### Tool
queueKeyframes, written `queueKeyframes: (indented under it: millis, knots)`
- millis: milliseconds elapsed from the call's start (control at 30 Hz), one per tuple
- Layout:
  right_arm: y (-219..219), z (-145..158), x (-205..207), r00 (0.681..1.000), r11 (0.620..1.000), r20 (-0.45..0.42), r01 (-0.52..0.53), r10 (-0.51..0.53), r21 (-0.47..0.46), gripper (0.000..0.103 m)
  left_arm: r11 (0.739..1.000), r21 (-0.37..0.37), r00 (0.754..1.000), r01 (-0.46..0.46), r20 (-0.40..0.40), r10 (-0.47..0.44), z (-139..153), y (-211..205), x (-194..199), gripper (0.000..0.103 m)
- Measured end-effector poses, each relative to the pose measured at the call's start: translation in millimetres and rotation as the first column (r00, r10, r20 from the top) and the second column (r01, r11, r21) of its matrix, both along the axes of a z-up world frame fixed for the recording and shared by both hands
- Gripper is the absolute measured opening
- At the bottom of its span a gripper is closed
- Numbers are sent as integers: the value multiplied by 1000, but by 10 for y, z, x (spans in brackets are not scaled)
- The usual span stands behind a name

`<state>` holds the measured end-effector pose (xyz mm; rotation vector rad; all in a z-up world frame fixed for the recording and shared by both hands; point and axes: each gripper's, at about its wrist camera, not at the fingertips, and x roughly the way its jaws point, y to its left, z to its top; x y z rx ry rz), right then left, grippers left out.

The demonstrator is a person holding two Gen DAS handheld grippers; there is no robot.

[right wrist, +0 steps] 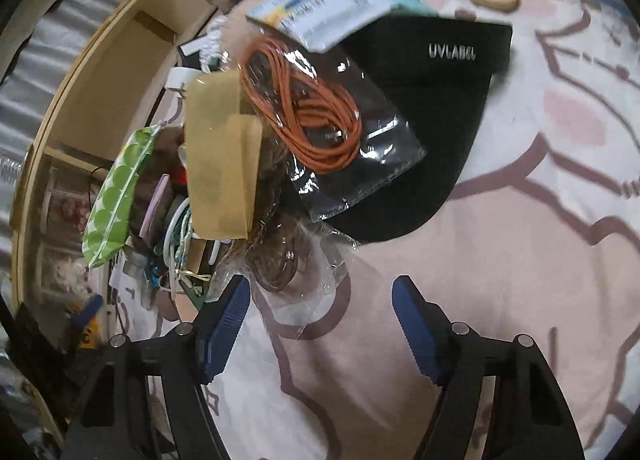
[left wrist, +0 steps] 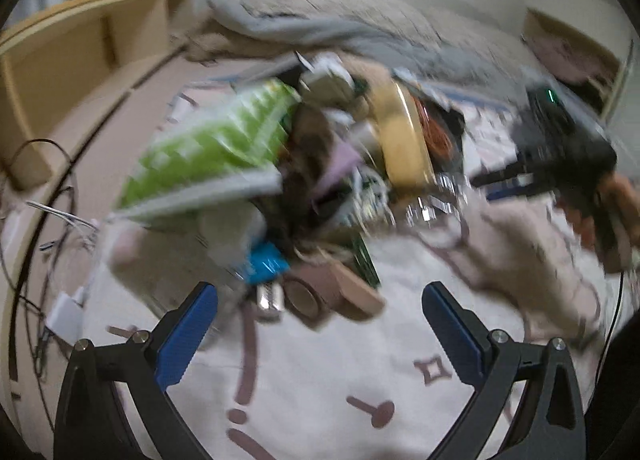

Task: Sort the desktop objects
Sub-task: 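Lower both grippers toward the pile, reaching for the bandage roll and bagged cord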

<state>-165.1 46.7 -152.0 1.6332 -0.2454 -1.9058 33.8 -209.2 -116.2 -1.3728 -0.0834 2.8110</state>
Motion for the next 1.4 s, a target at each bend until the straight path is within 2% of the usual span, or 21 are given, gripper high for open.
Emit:
queueKeyframes:
  millis: [33, 133, 300, 400, 467, 533, 600, 800, 900, 967, 1067, 1133, 1200, 1233, 1333, 1400]
  knots:
    - [-11, -22, -2, 1000, 1000, 8, -2, 2, -6, 71, 1000, -2, 1000, 10, 21, -10, -65, 24, -10, 103]
    - [-57, -61, 13, 999, 999, 11, -32, 32, -18, 54, 1000, 15, 996, 20, 92, -21, -288, 41, -42, 103]
    - [-149, 36, 84, 992, 994, -74, -103, 106, 44, 6, 1000, 27, 985, 13, 174, -18, -548, 8, -84, 103]
    - [-172, 92, 122, 986, 990, -90, -136, 139, 46, 4, 999, 38, 973, 7, 230, -15, -713, 16, -81, 103]
    - [-184, 135, 154, 980, 985, -110, -162, 168, 57, 3, 999, -31, 975, 18, 223, -11, -768, 104, -57, 103]
    - [-170, 197, 200, 972, 979, -125, -190, 197, 67, 3, 998, -67, 977, 7, 215, 8, -787, 161, -52, 103]
    - [-98, 248, 218, 968, 977, -132, -205, 211, 61, 3, 998, -58, 977, -23, 209, 35, -789, 149, -53, 103]
    - [194, 504, 299, 964, 975, -149, -218, 221, 39, 3, 999, -28, 974, -38, 221, 43, -711, 117, -71, 102]
    - [380, 556, 429, 962, 973, -147, -225, 230, 52, 3, 997, 68, 980, -43, 194, 29, -598, 97, -74, 90]
    - [500, 552, 555, 963, 972, -131, -229, 235, 55, 3, 994, 99, 986, -45, 165, 28, -488, 99, -98, 83]
    - [722, 530, 773, 965, 969, -99, -239, 244, 65, 3, 994, 93, 992, -60, 117, 49, -346, 77, -144, 77]
    - [857, 499, 920, 966, 967, -65, -246, 250, 62, 3, 991, 93, 991, -98, 99, 89, -299, 36, -176, 68]
    - [949, 492, 1017, 967, 967, -45, -249, 251, 52, 3, 984, 124, 987, -129, 116, 114, -301, -13, -217, 64]
    - [998, 497, 1053, 968, 968, -38, -248, 250, 43, 3, 980, 140, 984, -140, 127, 122, -336, 6, -222, 57]
    - [1106, 542, 1137, 968, 969, -40, -246, 246, 17, 3, 973, 155, 977, -172, 156, 148, -404, -21, -223, 53]
    - [1151, 580, 1156, 969, 970, -56, -242, 242, 7, 3, 957, 200, 969, -209, 173, 176, -425, -54, -264, 48]
